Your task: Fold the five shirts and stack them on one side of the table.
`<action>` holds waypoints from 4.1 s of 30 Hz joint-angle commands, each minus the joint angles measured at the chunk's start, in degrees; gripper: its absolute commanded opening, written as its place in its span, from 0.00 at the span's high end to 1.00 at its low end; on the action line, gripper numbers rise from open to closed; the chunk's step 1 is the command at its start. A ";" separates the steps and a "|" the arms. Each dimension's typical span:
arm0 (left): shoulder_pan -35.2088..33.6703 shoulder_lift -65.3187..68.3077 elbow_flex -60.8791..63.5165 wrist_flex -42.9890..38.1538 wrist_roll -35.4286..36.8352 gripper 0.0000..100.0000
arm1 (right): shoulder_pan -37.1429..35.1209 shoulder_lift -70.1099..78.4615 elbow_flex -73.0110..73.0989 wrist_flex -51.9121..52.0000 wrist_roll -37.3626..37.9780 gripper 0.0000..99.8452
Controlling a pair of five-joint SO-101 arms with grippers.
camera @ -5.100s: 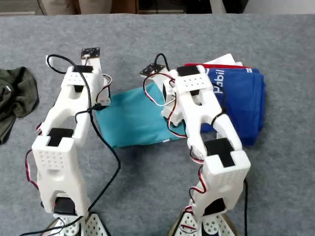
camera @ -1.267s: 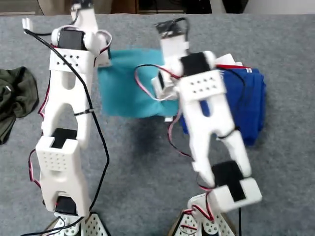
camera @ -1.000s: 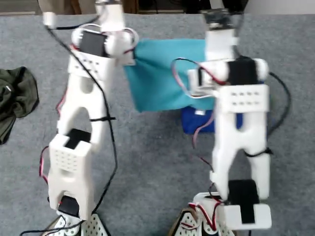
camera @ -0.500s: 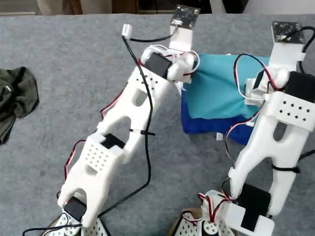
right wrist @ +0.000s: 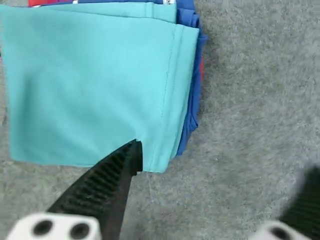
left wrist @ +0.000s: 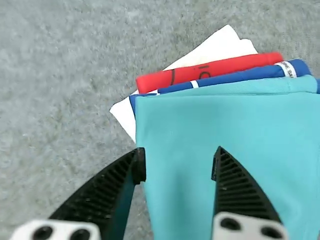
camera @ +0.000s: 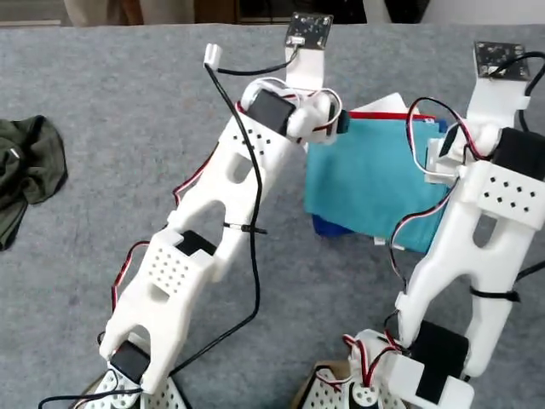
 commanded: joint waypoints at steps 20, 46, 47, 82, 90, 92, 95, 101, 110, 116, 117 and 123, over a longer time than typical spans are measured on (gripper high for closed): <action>-72.62 1.45 -13.45 19.52 -4.22 0.91 | -34.07 1.19 -9.27 3.16 0.35 0.80; -63.82 0.57 -10.11 20.04 -11.96 0.98 | -36.35 11.47 -14.81 7.03 0.35 0.80; -62.77 -3.65 -6.24 20.04 -11.96 0.98 | -36.35 11.47 -14.81 6.77 0.35 0.80; -68.66 -101.49 100.22 10.55 -6.24 0.64 | -67.65 37.14 -23.60 -11.08 0.79 0.71; -84.13 -101.58 109.63 4.22 -11.69 0.64 | -73.45 61.32 -42.95 -7.82 0.53 0.76; -85.98 -101.58 110.86 3.96 -13.27 0.64 | -72.57 66.59 -48.40 -4.48 0.79 0.76; -87.65 -101.58 112.35 4.04 -13.63 0.64 | -70.02 73.80 -58.15 1.23 0.44 0.80; -87.21 -101.58 114.99 4.04 -13.45 0.64 | -63.43 83.12 -78.02 10.90 0.35 0.96; -88.53 -101.58 116.57 4.04 -13.45 0.64 | -62.20 71.34 -77.67 10.73 -5.27 1.00; -95.65 -101.67 116.75 -0.70 -13.80 0.64 | -66.77 56.75 -77.32 9.93 -7.91 1.00; -97.14 -101.58 116.75 -2.20 -13.80 0.64 | -67.38 54.20 -77.32 9.32 -8.79 1.00; -101.01 -101.58 121.93 -9.85 -13.89 0.64 | -68.09 41.71 -77.23 2.46 -15.65 1.00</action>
